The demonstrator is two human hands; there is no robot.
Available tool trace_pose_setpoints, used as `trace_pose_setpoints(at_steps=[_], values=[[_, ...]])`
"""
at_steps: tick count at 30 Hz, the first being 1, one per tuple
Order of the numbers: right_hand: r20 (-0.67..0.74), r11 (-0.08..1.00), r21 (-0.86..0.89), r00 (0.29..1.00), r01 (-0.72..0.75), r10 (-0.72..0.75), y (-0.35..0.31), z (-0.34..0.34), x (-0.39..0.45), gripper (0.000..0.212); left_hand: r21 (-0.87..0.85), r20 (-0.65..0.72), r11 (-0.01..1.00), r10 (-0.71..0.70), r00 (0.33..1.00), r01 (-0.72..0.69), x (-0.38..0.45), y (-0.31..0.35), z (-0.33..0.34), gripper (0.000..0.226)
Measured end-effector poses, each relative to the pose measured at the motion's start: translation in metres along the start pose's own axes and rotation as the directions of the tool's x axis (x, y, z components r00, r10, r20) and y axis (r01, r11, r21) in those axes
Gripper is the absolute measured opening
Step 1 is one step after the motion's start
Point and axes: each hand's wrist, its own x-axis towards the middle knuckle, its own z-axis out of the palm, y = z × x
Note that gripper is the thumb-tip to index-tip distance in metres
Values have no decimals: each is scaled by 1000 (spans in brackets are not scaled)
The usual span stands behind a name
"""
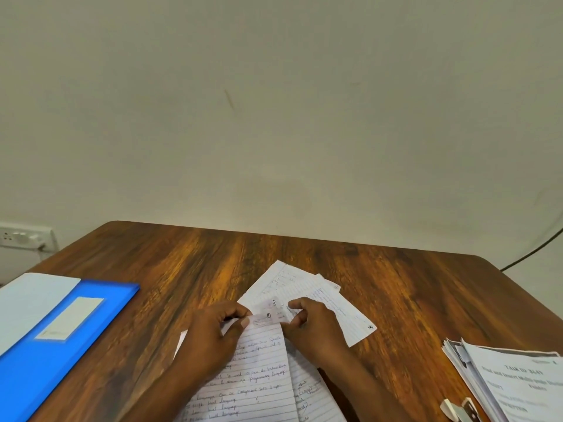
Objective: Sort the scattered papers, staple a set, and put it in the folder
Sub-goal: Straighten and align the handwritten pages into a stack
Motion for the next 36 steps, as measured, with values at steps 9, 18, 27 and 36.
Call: trace_pose_setpoints(at_steps=[9,18,27,36], values=[[40,874,481,997,-72,60,-7,-4,1,38,-107,-30,994,-16,999,13,-3,7,-2,17],[127,757,645,991,-108,34,-13,-15,-5,25,-167,-62,986,-9,998,-1,-5,16,-5,21],[-100,795,592,991,129,-87,-19,-16,-5,9,-179,-40,984,21,999,-28,-6,16,-4,21],[-6,773,633,998,47,-56,-25,-14,-9,14,-193,-126,978,-102,987,77,-5,18,-1,17]])
